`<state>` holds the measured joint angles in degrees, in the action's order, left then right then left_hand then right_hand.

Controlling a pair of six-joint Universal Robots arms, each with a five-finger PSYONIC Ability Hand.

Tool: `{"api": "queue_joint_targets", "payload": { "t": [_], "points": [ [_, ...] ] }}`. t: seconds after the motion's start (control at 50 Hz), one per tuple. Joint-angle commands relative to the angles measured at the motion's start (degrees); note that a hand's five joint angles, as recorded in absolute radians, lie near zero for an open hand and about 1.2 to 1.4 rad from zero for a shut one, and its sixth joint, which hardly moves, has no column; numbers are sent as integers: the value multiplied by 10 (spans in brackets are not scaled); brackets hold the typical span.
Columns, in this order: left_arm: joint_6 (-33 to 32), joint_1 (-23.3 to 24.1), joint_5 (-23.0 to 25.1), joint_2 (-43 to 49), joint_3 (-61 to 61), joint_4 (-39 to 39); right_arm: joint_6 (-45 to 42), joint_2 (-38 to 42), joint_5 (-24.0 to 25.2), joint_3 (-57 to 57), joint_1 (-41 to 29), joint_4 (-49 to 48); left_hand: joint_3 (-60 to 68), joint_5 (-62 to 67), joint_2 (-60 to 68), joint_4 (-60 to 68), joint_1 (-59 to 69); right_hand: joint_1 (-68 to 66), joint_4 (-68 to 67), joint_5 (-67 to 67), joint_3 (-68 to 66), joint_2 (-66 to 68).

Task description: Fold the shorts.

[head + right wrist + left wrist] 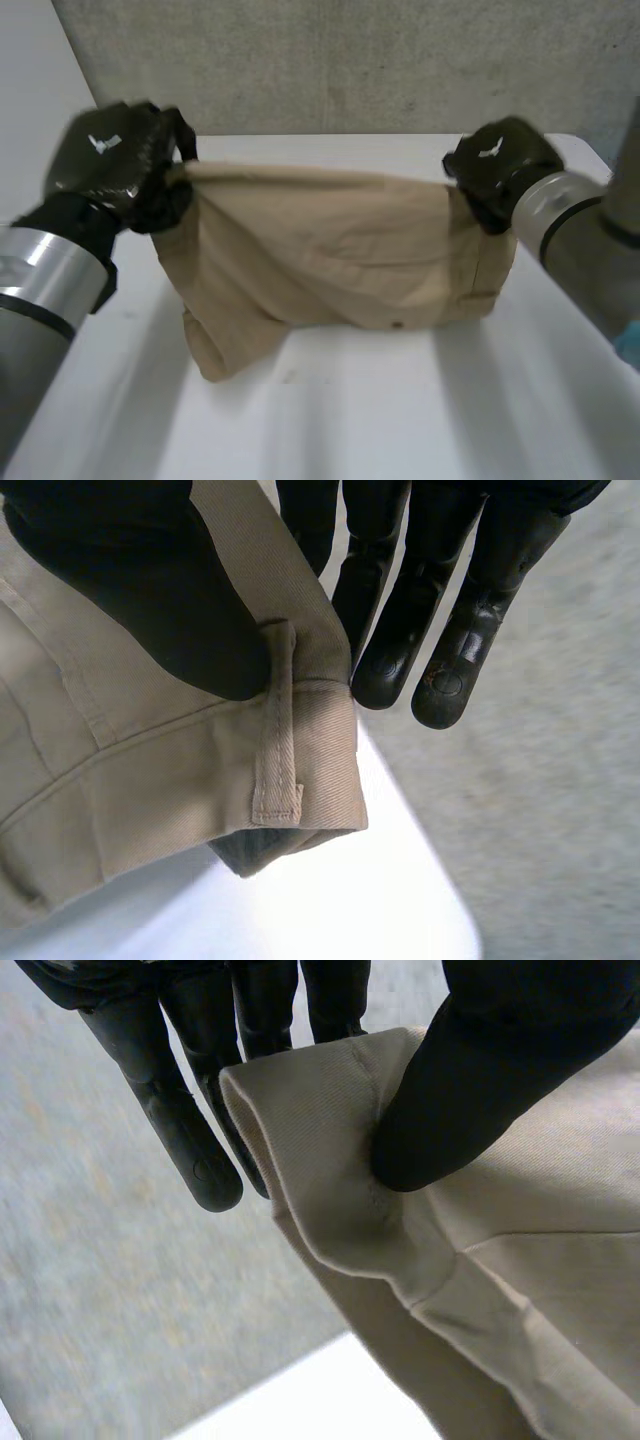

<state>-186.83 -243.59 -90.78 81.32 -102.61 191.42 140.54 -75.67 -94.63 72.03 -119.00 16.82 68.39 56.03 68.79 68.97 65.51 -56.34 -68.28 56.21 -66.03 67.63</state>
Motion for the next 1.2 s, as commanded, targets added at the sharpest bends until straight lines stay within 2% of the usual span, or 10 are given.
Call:
{"api": "queue_joint_targets", "payload": {
  "t": [0.02,0.04,0.06,0.22,0.36,0.52,0.98,1.02,1.08,1.2],
  "points": [
    [-1,-1,-4,184,15,2,23,125,16,-15,11,-41,116,140,112,110,145,-204,-84,105,-107,91],
    [-1,-1,-5,229,36,1,35,132,16,-16,16,-54,116,140,112,110,145,-77,42,-22,20,-36],
    [-1,-1,-5,241,44,2,69,140,17,-15,21,-80,116,140,112,110,145,179,298,-278,276,-292],
    [0,-3,-8,307,91,1,182,100,23,-5,43,-101,116,140,112,110,145,399,518,-497,495,-511],
    [1,-3,-8,307,88,0,185,10,65,77,53,-80,116,140,112,110,145,358,478,-457,455,-471],
    [1,-3,-5,310,84,2,183,-10,107,175,62,-16,116,140,112,110,145,294,414,-393,391,-407],
    [2,-3,-7,313,80,1,144,100,125,237,84,-160,116,140,112,110,145,141,261,-240,238,-254],
    [2,-3,-7,313,80,1,142,102,126,239,84,-165,116,140,112,110,145,96,216,-195,193,-209],
    [2,-3,-8,311,80,1,142,100,127,239,84,-183,116,140,112,110,145,-203,-83,104,-106,90],
    [2,0,-7,306,80,-4,147,82,125,250,86,-217,116,140,112,110,145,-237,-117,138,-140,124]
  ]
}}
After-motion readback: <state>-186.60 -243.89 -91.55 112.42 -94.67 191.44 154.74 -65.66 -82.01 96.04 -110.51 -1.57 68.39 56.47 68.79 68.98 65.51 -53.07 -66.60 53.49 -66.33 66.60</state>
